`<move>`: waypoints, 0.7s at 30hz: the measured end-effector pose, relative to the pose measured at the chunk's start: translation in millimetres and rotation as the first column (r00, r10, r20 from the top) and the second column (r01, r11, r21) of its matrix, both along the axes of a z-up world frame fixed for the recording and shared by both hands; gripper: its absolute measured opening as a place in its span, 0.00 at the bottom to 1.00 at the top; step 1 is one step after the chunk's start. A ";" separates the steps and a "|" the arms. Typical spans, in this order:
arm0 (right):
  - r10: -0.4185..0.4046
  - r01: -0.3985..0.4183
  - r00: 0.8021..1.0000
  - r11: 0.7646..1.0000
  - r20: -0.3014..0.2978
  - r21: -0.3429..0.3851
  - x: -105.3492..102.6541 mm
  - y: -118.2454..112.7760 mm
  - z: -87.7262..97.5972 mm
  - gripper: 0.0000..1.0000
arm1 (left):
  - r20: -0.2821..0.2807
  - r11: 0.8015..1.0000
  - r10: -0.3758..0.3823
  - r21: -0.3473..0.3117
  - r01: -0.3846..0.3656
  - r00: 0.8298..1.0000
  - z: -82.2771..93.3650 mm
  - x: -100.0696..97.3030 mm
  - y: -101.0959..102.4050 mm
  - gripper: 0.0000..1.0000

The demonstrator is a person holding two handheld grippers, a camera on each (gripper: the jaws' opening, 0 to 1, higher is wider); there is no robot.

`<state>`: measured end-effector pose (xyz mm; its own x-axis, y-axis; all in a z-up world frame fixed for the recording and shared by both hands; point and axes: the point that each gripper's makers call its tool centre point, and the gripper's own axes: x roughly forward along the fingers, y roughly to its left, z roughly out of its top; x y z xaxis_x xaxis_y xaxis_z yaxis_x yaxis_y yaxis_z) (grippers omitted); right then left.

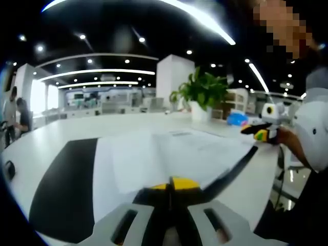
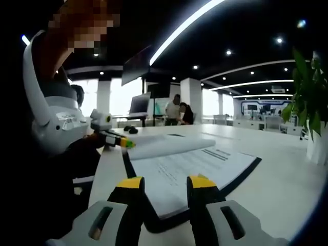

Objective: Flip through the bound document one page at a time

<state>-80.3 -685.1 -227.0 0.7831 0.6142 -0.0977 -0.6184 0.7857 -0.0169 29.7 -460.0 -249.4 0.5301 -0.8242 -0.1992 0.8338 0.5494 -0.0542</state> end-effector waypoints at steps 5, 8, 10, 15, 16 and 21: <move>-0.001 0.001 1.000 1.000 0.000 0.000 0.3 -0.6 0.0 0.36 | 0.001 1.000 0.000 0.002 0.000 1.000 -0.5 0.5 -0.1 0.02; 0.000 0.000 1.000 1.000 0.001 0.000 0.2 -0.9 0.0 0.36 | 0.002 1.000 0.001 0.004 -0.001 1.000 -0.8 0.6 -0.2 0.02; 0.000 0.000 1.000 1.000 0.001 0.000 0.2 -1.0 0.0 0.36 | 0.003 1.000 0.002 0.005 -0.002 1.000 -0.8 0.5 -0.2 0.02; 0.000 0.000 1.000 1.000 0.002 -0.001 0.1 -0.8 -0.1 0.36 | 0.006 1.000 0.003 0.008 -0.003 1.000 -1.1 0.4 0.0 0.02; 0.001 -0.001 1.000 1.000 0.002 -0.002 0.1 -0.7 -0.1 0.36 | 0.006 1.000 0.003 0.008 -0.003 1.000 -1.0 0.4 0.1 0.02; 0.001 -0.001 1.000 1.000 0.003 -0.003 -0.2 -0.9 0.2 0.36 | 0.008 1.000 0.002 0.009 -0.002 1.000 -1.2 -0.1 0.5 0.02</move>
